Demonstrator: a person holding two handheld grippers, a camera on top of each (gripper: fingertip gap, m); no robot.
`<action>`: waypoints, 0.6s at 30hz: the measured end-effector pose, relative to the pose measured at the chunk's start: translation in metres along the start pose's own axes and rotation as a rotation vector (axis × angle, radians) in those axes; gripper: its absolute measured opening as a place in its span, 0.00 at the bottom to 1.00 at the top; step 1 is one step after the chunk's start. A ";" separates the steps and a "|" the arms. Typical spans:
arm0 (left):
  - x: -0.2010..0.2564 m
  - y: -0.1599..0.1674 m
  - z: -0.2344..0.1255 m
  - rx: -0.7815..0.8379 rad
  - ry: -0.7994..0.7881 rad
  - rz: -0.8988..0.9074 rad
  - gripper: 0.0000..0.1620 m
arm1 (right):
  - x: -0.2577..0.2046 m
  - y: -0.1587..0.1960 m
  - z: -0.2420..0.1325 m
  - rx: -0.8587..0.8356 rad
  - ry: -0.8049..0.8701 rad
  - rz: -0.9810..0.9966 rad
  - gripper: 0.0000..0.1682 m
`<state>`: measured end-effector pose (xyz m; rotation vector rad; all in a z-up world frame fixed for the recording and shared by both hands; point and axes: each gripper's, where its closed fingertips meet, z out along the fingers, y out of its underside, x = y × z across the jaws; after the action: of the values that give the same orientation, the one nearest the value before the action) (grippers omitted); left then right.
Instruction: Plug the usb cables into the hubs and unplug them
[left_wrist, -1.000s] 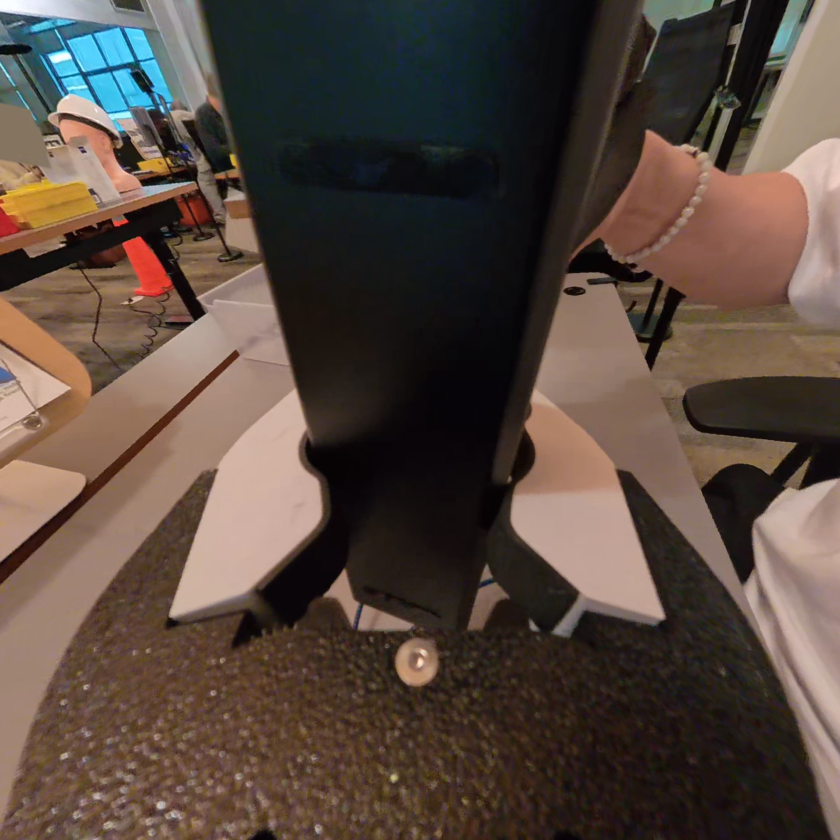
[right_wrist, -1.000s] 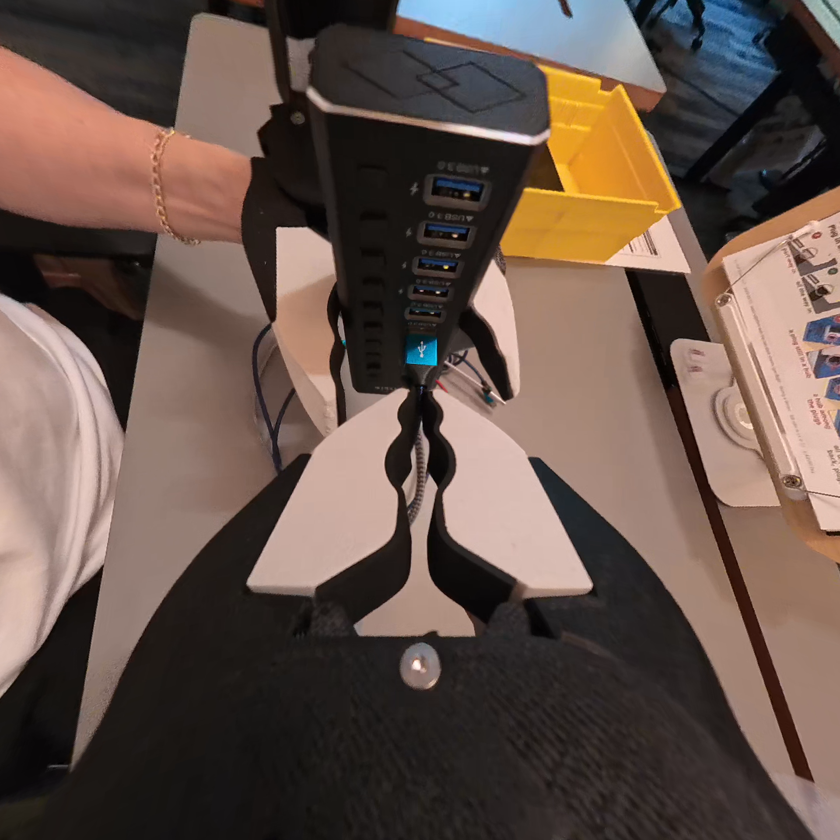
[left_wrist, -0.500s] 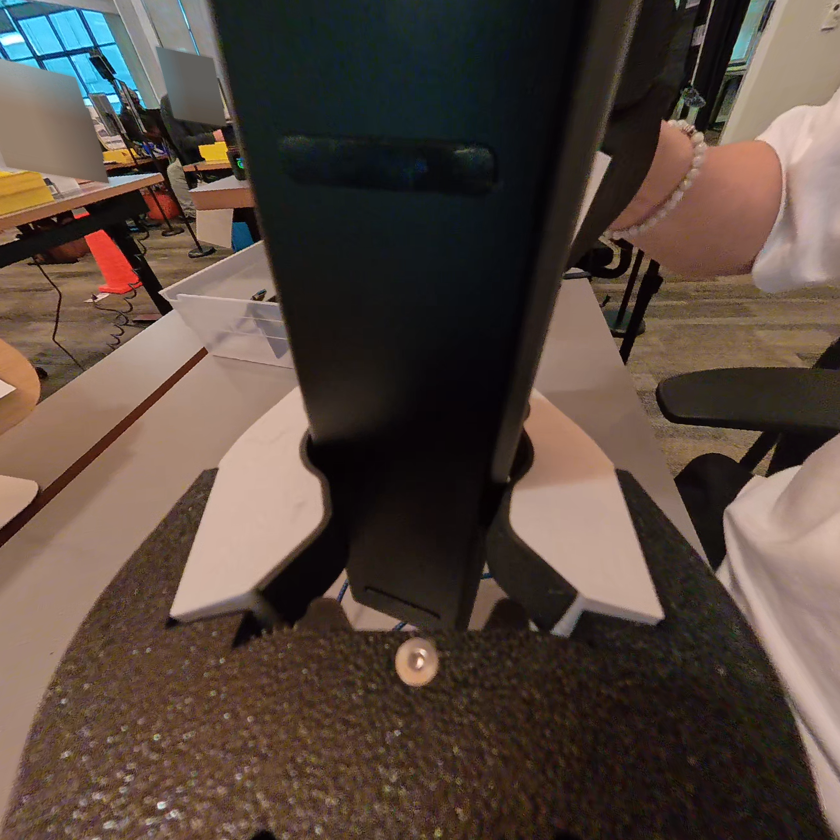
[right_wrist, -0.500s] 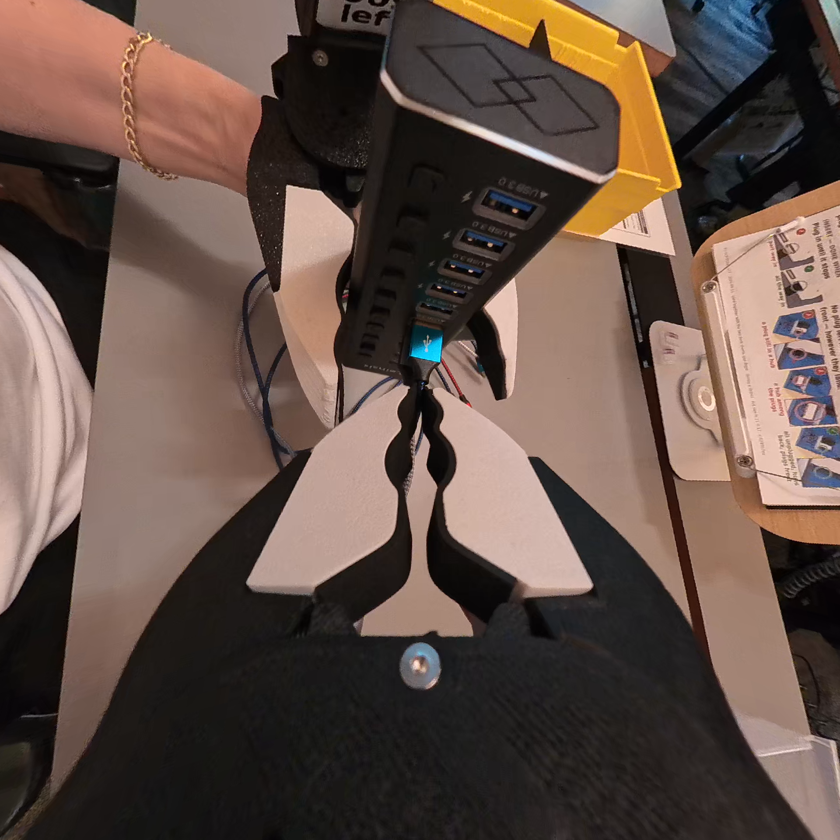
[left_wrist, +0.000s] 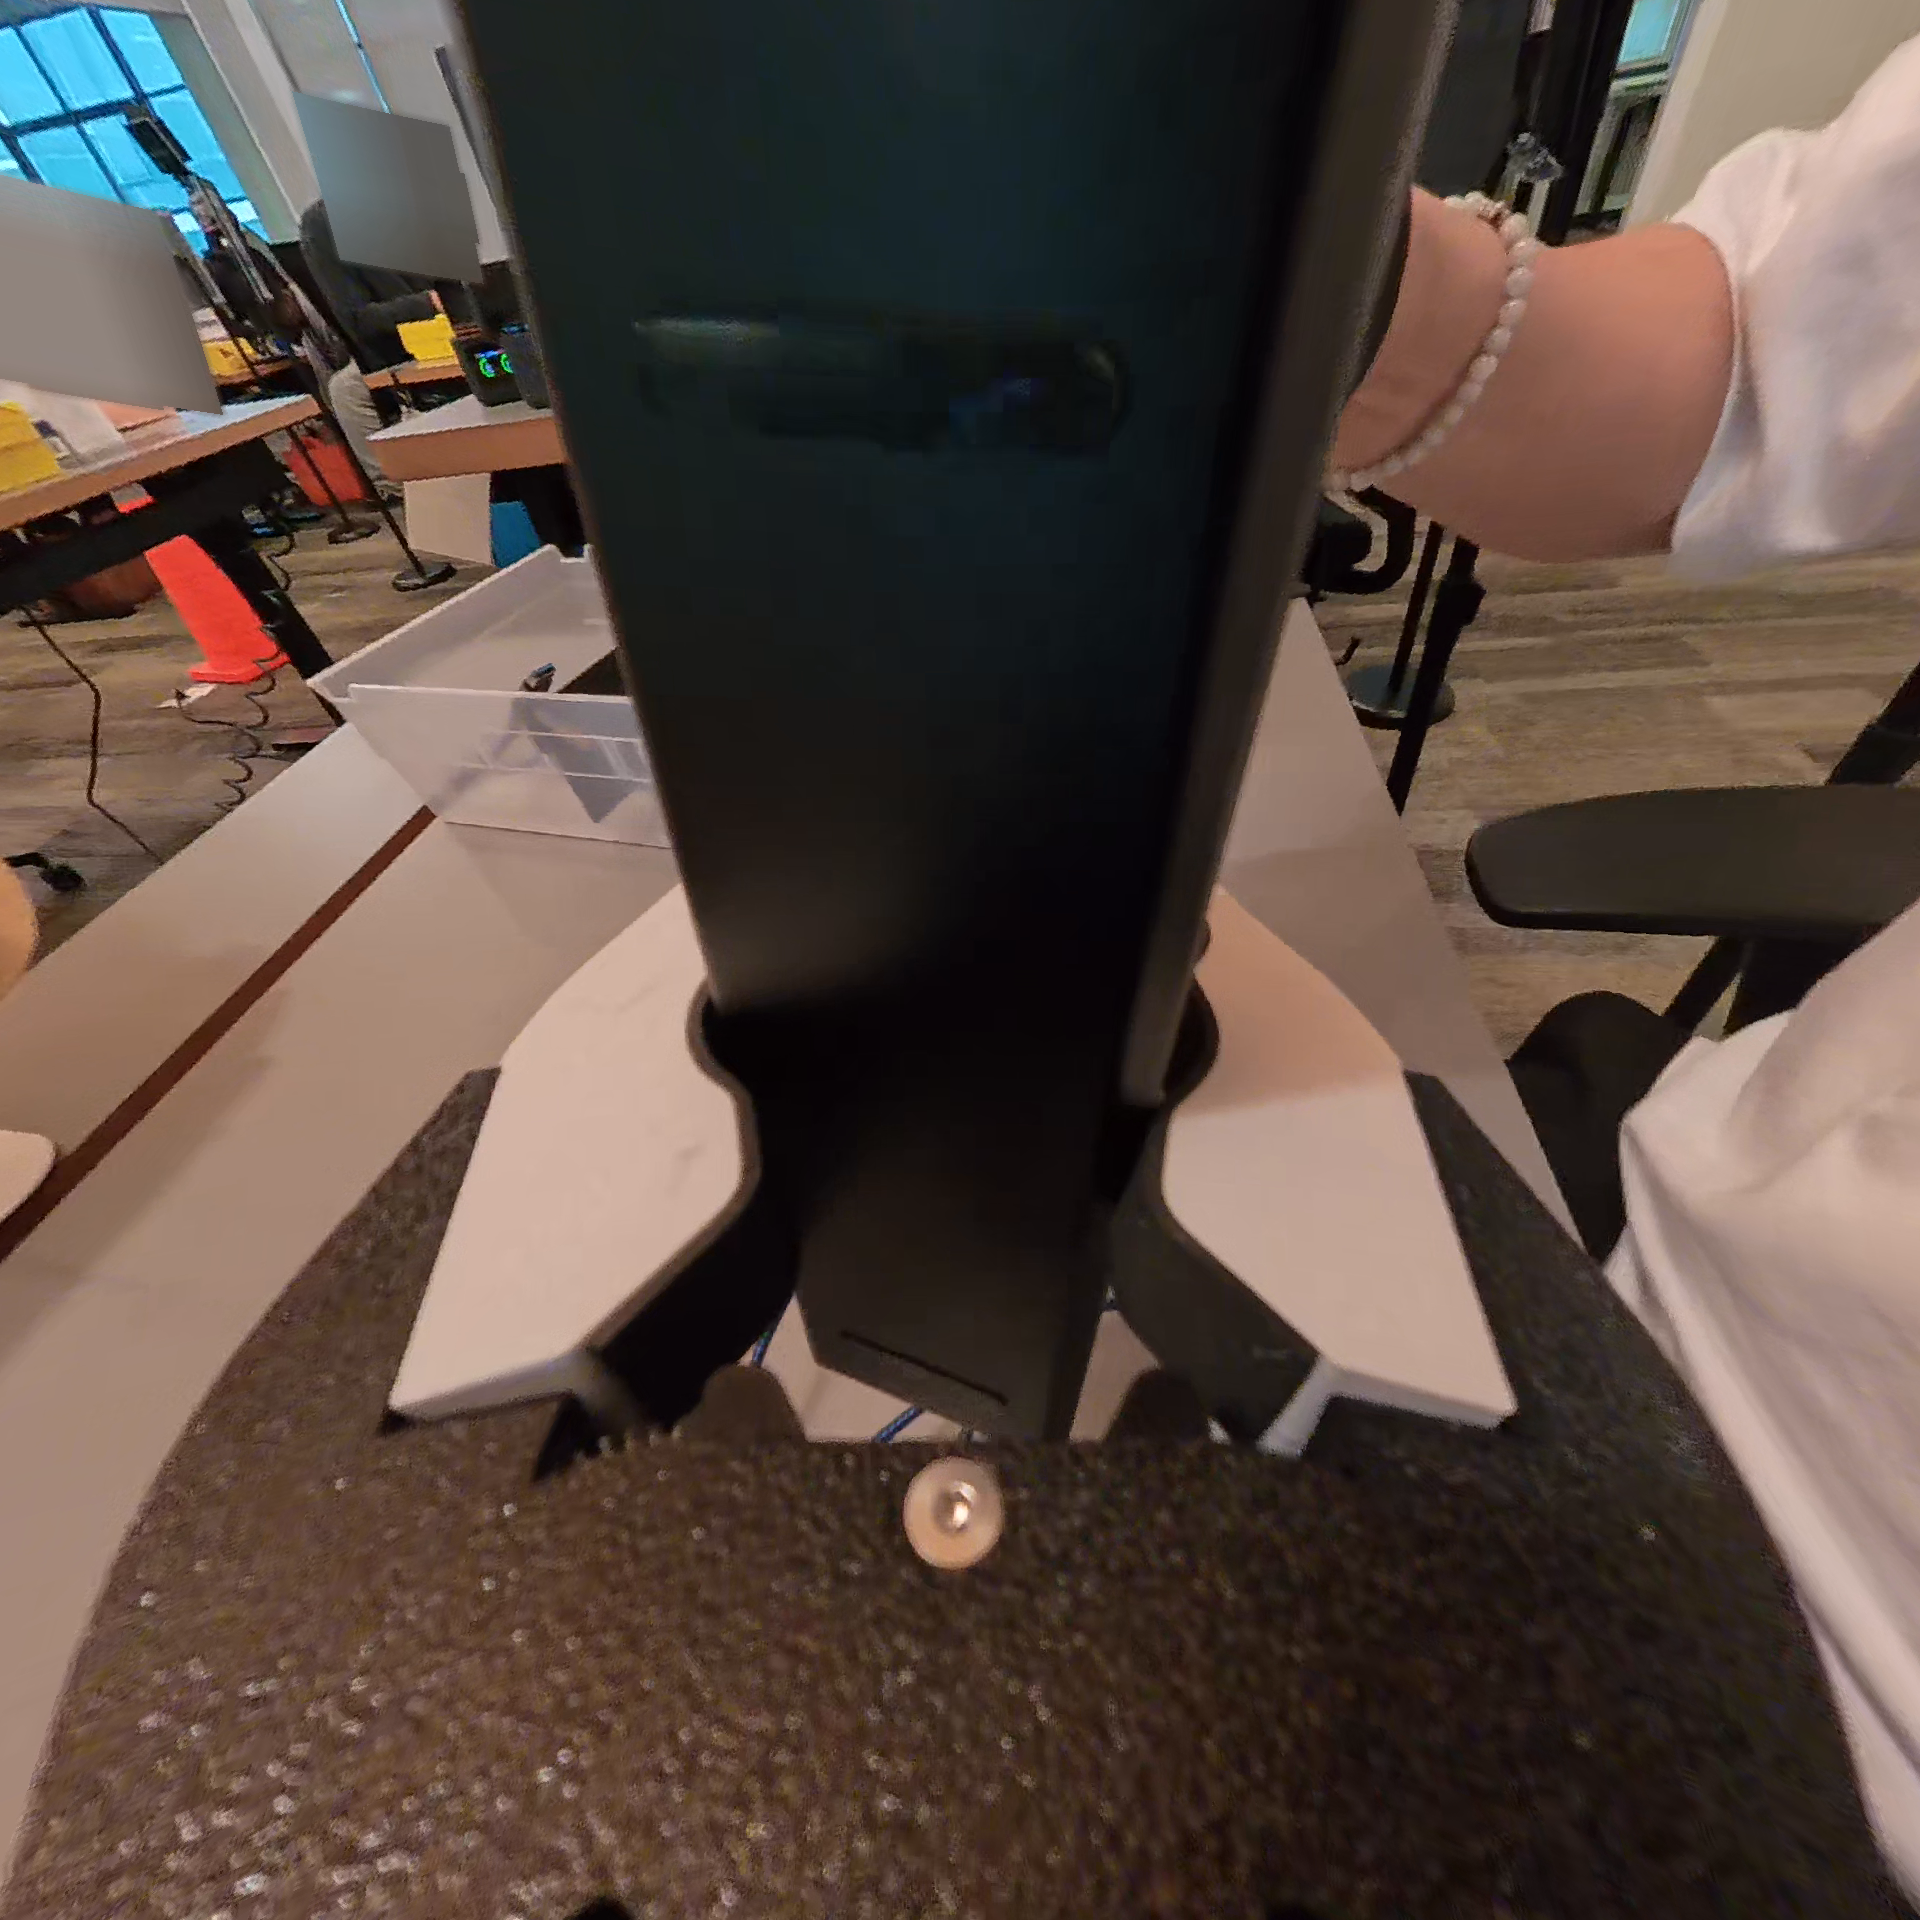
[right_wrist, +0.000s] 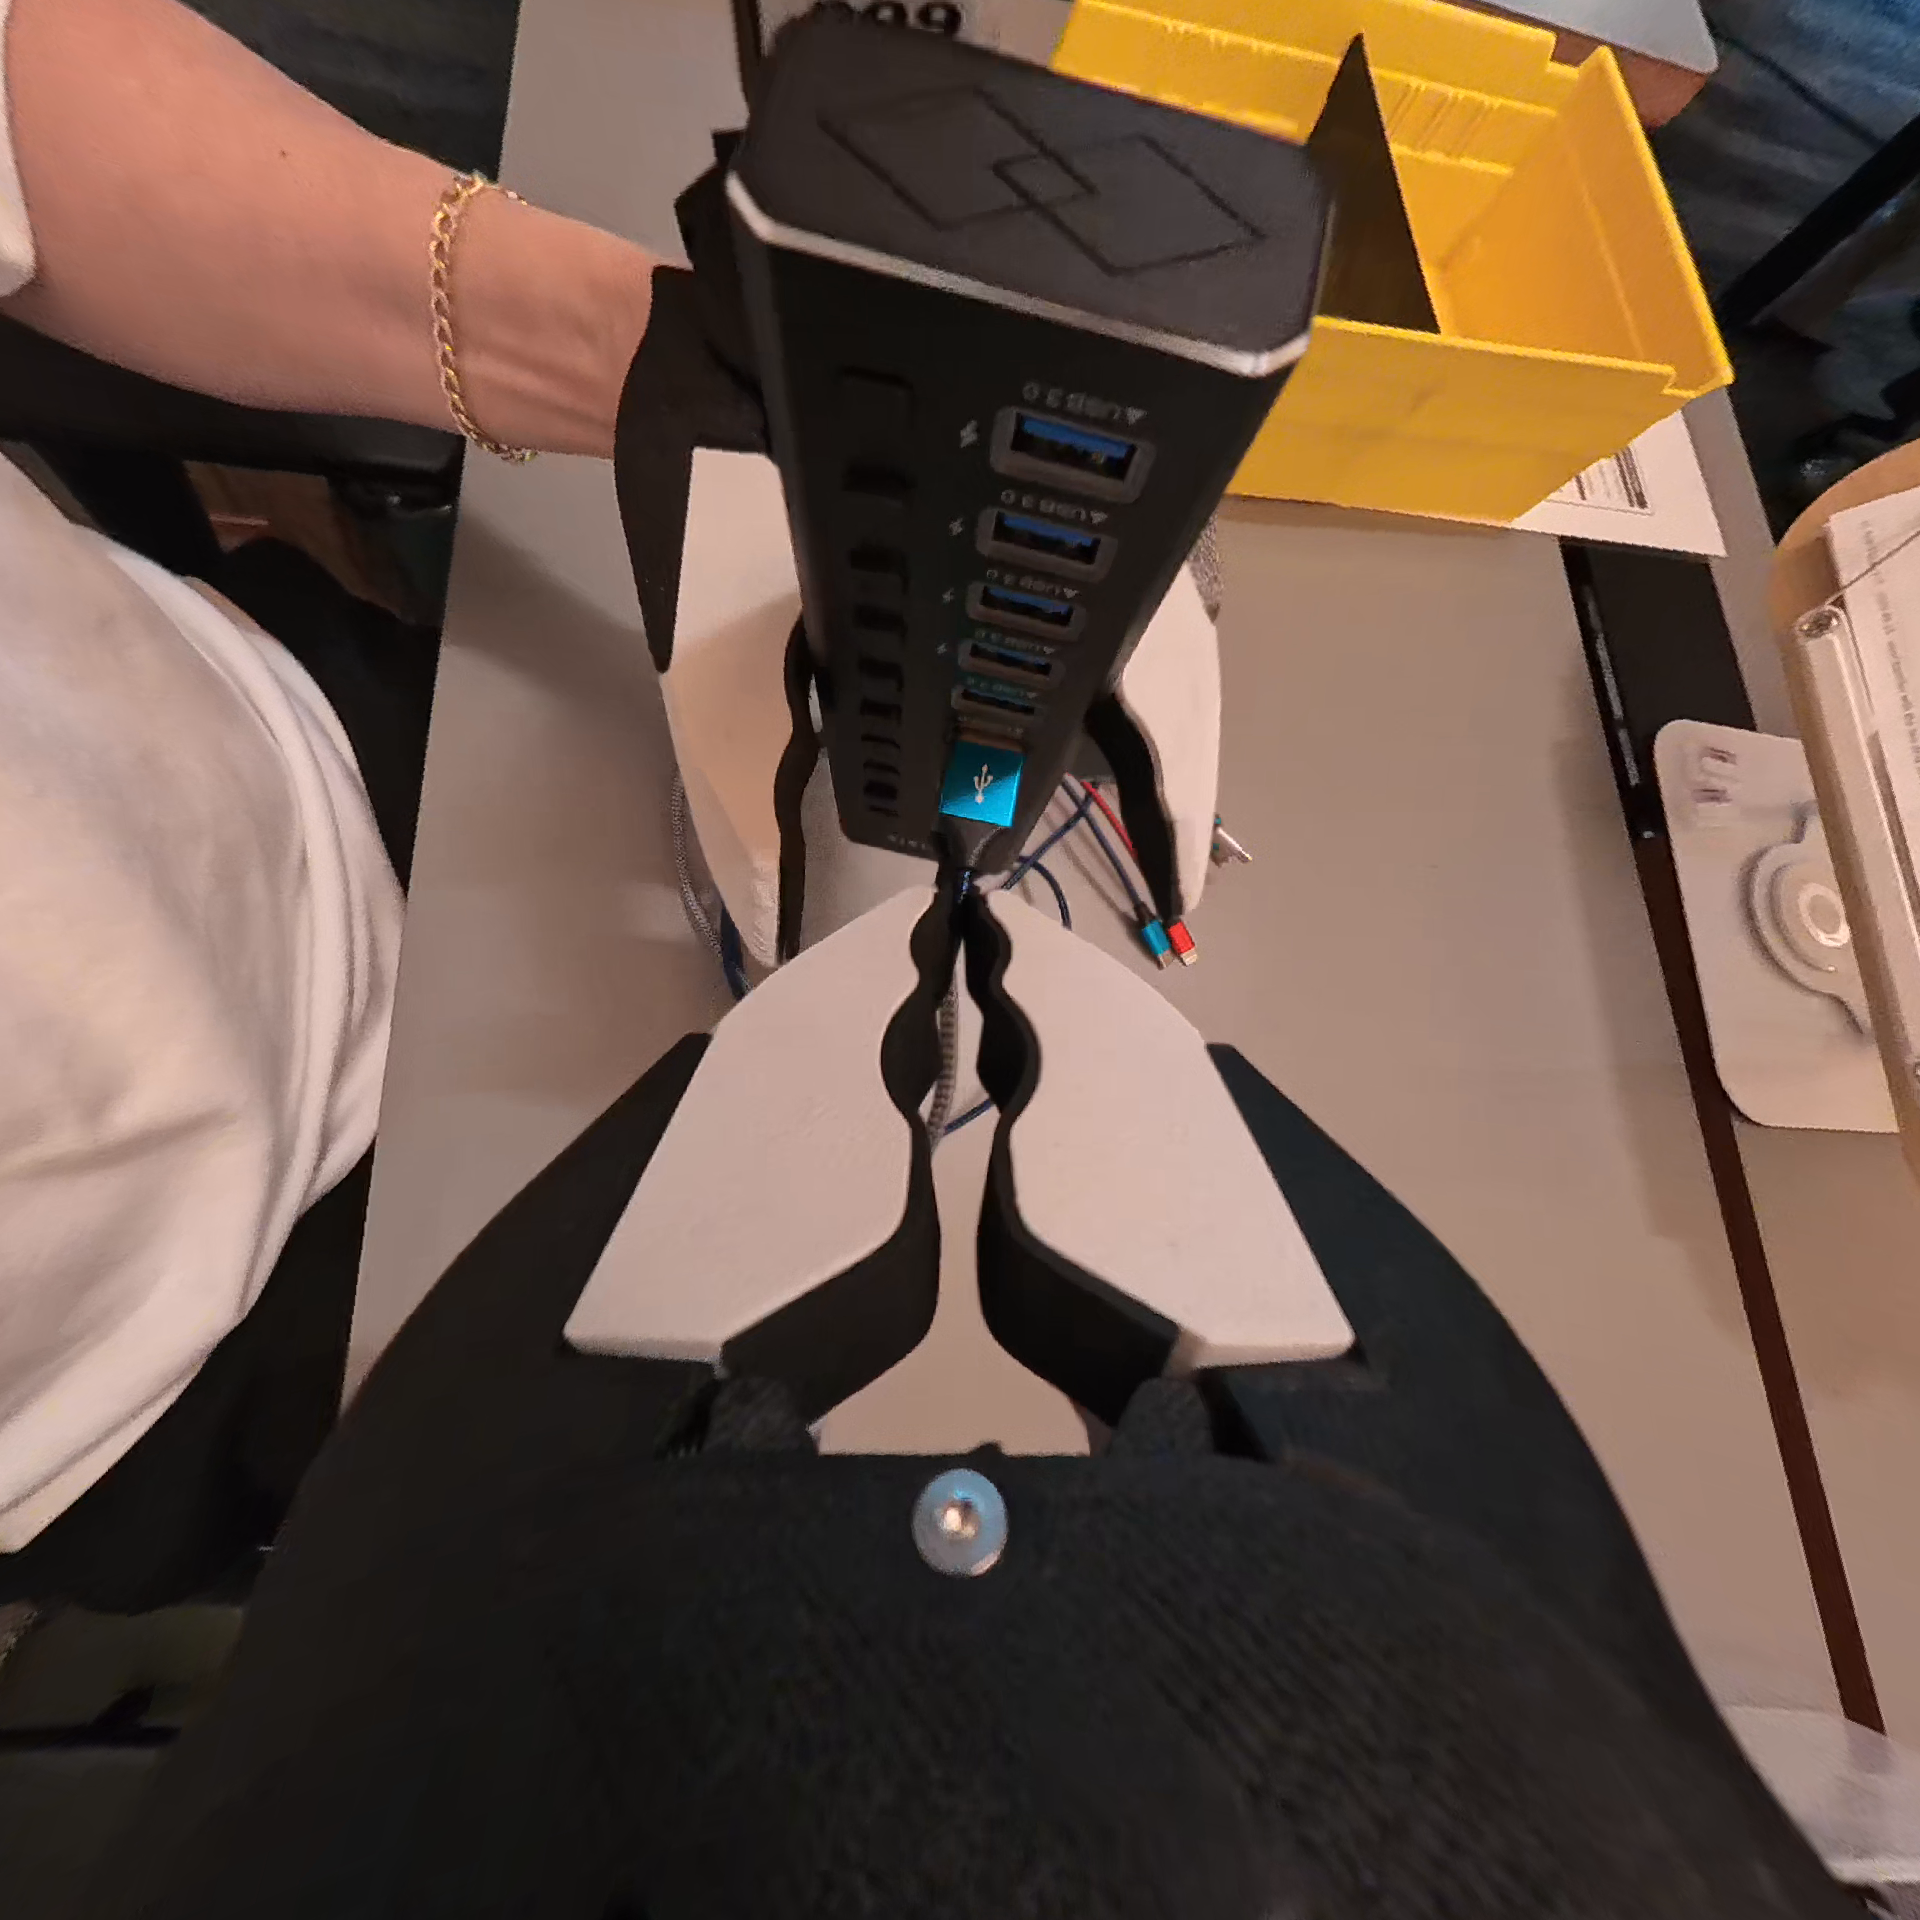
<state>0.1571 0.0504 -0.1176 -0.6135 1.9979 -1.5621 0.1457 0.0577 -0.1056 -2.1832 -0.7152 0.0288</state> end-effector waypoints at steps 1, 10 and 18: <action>-0.001 0.000 0.001 0.008 -0.004 -0.013 0.48 | 0.002 -0.001 0.000 0.009 0.006 -0.001 0.02; 0.000 -0.012 -0.004 0.070 -0.003 0.000 0.48 | 0.011 -0.033 0.005 0.369 0.072 0.144 0.18; -0.009 -0.030 -0.010 0.181 -0.042 -0.021 0.48 | 0.013 -0.041 0.007 0.480 0.129 0.177 0.09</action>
<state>0.1578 0.0569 -0.0857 -0.5915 1.7997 -1.7050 0.1349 0.0900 -0.0780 -1.7604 -0.3903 0.1357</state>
